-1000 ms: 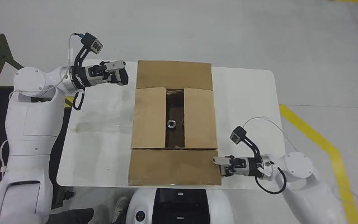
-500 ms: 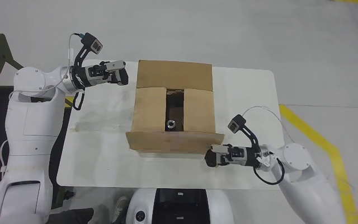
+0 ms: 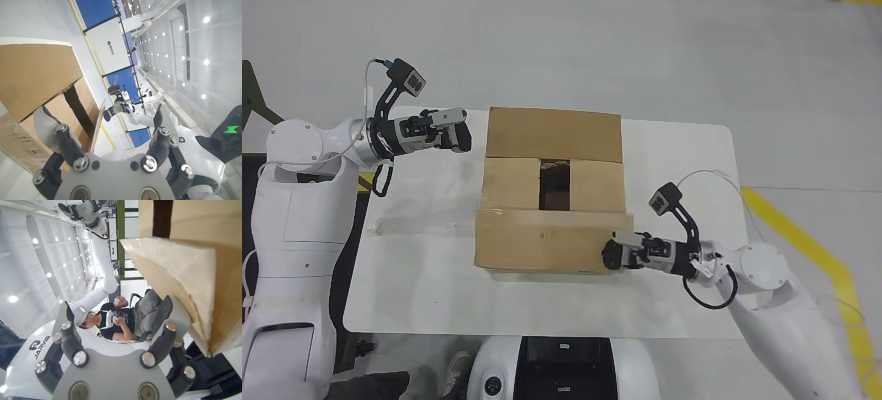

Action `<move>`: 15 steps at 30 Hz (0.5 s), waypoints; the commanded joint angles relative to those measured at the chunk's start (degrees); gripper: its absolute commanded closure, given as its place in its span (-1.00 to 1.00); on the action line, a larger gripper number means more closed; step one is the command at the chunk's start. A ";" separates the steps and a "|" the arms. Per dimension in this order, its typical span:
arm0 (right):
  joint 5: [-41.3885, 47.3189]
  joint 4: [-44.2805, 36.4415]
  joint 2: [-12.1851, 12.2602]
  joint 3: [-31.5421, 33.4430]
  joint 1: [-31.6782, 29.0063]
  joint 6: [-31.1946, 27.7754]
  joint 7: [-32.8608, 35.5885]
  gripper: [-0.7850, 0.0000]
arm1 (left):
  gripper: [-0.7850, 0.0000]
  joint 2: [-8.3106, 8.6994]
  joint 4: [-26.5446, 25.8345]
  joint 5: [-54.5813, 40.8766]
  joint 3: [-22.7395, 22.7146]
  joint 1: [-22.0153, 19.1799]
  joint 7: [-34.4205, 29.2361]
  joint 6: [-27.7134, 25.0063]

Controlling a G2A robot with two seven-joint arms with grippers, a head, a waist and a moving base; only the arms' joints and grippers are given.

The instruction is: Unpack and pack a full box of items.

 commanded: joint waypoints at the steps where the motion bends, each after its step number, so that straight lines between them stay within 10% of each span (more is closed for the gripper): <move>1: -0.95 0.12 -0.10 -0.24 0.34 -0.56 -1.26 -1.00 | -1.00 0.00 0.00 0.00 0.00 0.00 0.01 0.00; 15: -3.38 1.31 -0.40 -1.71 1.57 0.94 -3.05 -1.00 | -1.00 0.35 -0.38 3.76 -0.32 1.43 5.45 -0.55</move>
